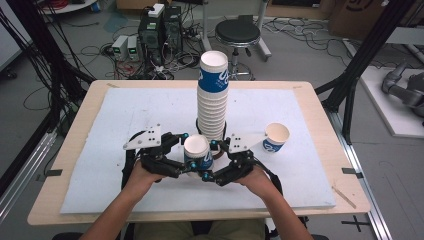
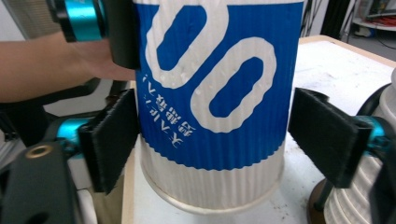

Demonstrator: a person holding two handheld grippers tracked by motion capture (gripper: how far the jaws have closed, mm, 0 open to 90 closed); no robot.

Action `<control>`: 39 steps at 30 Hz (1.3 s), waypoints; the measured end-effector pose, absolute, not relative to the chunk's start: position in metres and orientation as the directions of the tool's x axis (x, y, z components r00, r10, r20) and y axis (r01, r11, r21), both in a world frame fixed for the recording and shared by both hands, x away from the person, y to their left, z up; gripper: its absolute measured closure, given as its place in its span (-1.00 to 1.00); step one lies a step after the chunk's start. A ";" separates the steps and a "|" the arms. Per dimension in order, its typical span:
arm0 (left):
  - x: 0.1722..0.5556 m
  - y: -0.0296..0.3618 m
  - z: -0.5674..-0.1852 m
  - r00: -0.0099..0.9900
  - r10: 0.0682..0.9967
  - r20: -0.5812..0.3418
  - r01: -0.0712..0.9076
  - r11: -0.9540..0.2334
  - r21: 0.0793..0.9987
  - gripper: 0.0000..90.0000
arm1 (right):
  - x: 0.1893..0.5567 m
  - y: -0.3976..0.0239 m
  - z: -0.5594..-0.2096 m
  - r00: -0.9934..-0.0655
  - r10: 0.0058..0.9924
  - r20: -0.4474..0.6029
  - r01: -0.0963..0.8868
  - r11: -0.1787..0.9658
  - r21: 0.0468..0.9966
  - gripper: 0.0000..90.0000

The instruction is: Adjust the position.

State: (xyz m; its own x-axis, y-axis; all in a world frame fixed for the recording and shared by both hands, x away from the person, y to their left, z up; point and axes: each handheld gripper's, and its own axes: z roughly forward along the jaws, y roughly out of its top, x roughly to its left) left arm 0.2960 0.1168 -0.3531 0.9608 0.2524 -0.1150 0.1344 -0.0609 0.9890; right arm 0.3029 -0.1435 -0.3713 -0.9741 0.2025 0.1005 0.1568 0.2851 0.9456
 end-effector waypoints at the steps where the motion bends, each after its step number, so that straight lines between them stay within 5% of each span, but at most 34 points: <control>1: 0.296 0.117 -0.353 0.961 0.251 -0.118 0.137 -0.057 0.989 -0.38 | 0.303 -0.144 -0.371 -0.976 0.196 0.094 0.149 0.285 0.947 -0.53; 9: 0.298 0.117 -0.354 0.956 0.259 -0.135 0.164 -0.092 0.982 -0.40 | 0.304 -0.145 -0.366 -0.978 0.195 0.071 0.138 0.353 0.926 -0.41; 12: 0.299 0.120 -0.352 0.952 0.275 -0.137 0.170 -0.103 0.980 -0.63 | 0.304 -0.147 -0.362 -0.980 0.195 0.045 0.119 0.386 0.915 -0.40; 34: 0.299 0.122 -0.345 0.968 0.212 -0.133 0.177 -0.200 0.964 -0.62 | 0.309 -0.134 -0.332 -0.994 0.074 -0.076 -0.009 0.655 0.756 -0.40; 39: 0.300 0.121 -0.346 0.974 0.178 -0.136 0.176 -0.228 0.958 -0.48 | 0.308 -0.131 -0.335 -0.996 0.053 -0.072 -0.017 0.675 0.738 -0.40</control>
